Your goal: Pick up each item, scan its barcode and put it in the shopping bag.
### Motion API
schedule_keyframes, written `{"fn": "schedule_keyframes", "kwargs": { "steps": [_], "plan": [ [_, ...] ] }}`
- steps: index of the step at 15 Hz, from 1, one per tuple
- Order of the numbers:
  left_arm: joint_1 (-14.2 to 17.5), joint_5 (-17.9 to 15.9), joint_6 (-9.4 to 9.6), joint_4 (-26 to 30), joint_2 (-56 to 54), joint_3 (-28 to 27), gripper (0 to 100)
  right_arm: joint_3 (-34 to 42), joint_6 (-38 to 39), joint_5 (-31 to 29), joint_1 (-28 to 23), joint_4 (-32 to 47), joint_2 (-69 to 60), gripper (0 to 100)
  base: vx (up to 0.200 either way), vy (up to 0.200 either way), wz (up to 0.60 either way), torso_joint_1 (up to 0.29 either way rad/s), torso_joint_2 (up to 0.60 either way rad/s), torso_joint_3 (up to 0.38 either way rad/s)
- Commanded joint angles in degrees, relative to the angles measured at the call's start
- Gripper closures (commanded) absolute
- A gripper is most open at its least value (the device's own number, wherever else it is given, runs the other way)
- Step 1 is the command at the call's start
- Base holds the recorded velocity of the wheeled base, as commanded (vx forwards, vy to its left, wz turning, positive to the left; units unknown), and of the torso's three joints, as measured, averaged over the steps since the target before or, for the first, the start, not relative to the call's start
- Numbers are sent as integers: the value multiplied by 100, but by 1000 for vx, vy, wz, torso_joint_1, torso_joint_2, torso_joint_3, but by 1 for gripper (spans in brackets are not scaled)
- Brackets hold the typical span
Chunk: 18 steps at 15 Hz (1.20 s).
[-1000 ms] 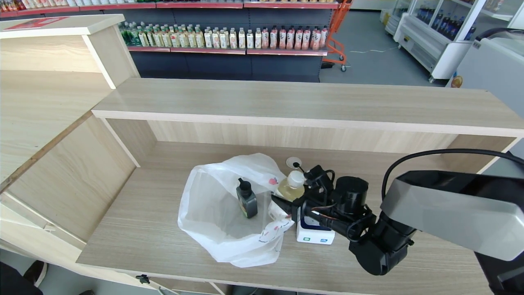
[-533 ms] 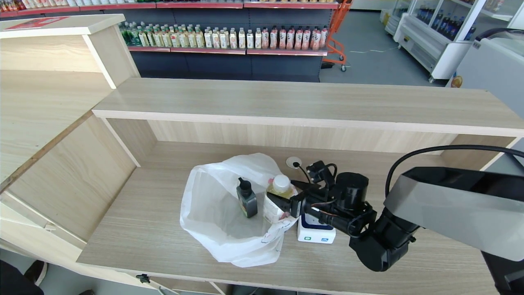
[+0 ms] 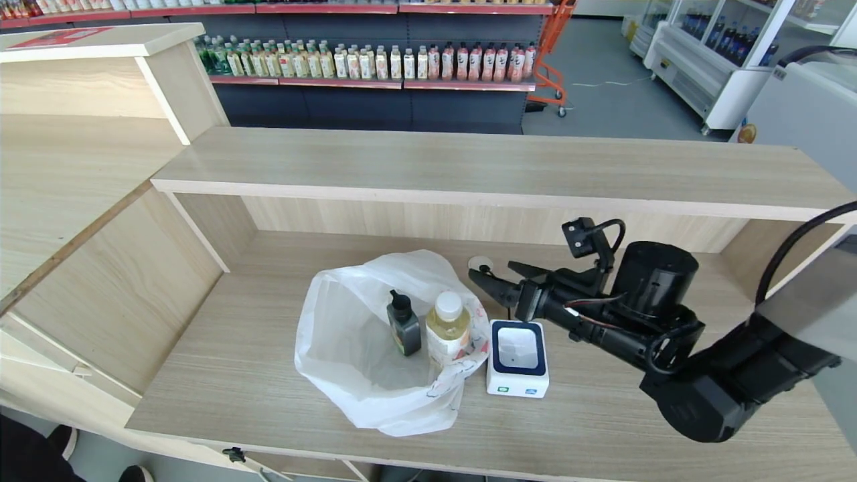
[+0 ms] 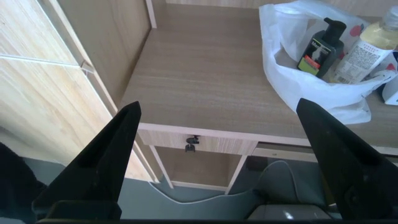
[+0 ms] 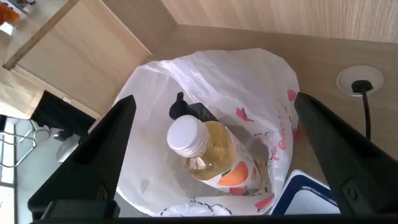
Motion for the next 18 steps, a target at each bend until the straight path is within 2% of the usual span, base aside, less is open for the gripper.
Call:
{"fn": "schedule_keyframes", "kwargs": {
  "steps": [1,2,4,5,7,9,10,12,18],
  "plan": [
    [4,4,-2,0,-2,0,0,1539,-9,3,-352,145,-2014,0,0,0,0,0,0,0],
    [-5,4,-2,0,-2,0,0,2031,-36,-32,-536,409,-2655,0,0,0,0,0,0,0],
    [4,4,-2,0,-2,0,0,2752,-633,-304,-1257,1631,-4088,0,0,0,0,0,0,0],
    [4,4,-2,0,-2,0,0,3183,-827,-726,-1591,2378,-5028,0,0,0,0,0,0,0],
    [-5,4,-2,0,-2,0,0,3921,-862,-946,-1969,3731,-6971,0,0,0,0,0,0,0],
    [-5,4,-2,0,-2,0,0,4027,-1020,-1122,-2198,5181,-8597,0,0,0,0,0,0,0],
    [-5,4,-2,0,-2,0,0,4027,-1090,-1676,-2242,6438,-9774,0,0,0,0,0,0,0],
    [-5,4,-2,0,-2,0,0,4027,-1143,-1825,-2400,7818,-10970,0,0,0,0,0,0,0],
    [4,4,-2,0,-2,0,0,4027,-1275,-1834,-2479,7730,-10952,0,0,0,0,0,0,0]
  ]
}}
